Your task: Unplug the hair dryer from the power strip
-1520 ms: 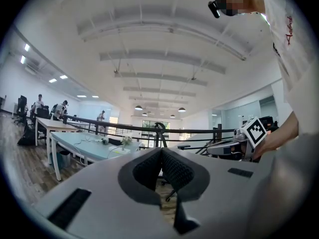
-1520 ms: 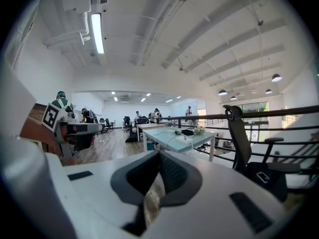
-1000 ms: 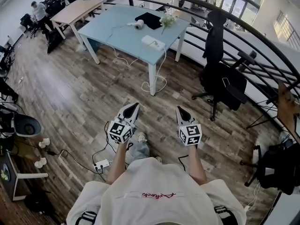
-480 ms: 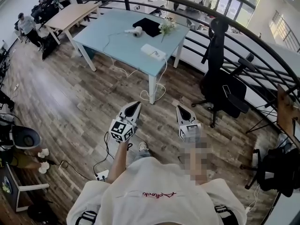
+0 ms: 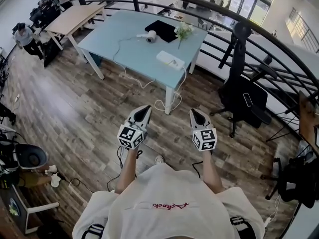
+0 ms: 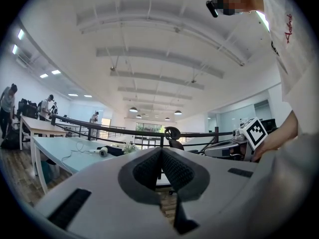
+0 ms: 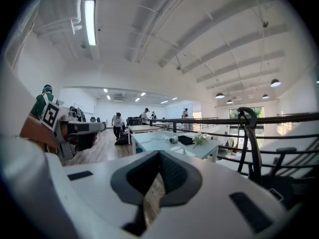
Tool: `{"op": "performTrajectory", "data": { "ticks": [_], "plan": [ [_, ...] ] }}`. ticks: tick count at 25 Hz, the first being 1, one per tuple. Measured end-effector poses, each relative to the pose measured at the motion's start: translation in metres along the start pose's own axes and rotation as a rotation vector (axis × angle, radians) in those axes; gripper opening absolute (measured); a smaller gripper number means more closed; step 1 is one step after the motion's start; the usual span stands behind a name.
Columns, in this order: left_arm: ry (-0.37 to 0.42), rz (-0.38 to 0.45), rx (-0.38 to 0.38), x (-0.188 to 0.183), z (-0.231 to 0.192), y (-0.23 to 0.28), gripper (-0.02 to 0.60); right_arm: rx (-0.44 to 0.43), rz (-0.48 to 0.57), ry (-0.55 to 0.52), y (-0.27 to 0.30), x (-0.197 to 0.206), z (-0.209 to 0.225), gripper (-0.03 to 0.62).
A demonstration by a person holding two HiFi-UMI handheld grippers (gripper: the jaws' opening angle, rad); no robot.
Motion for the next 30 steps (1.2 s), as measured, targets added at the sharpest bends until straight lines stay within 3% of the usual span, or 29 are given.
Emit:
{"op": "performTrajectory", "data": {
  "ticks": [6,13,30],
  "plan": [
    [-0.005,0.002,0.02,0.001,-0.042,0.007,0.009,0.018,0.005,-0.005,0.035,-0.01,-0.013,0.017],
    [-0.003,-0.007,0.049,0.008,-0.063,0.015,0.009,0.04,-0.006,0.009,0.057,-0.006,-0.018,0.017],
    [-0.01,-0.012,0.086,0.014,-0.075,0.034,0.009,0.063,-0.017,0.018,0.07,0.0,-0.016,0.017]
  ]
}}
Point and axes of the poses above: the fingertips, and each gripper's own axes: y forward along the fingers, z to its right, x out of its underside, the point moved 3 cm from there along -y, backward along the fingers, and after that the axes turned 5 degrees about -z, right-handed, at the moved point
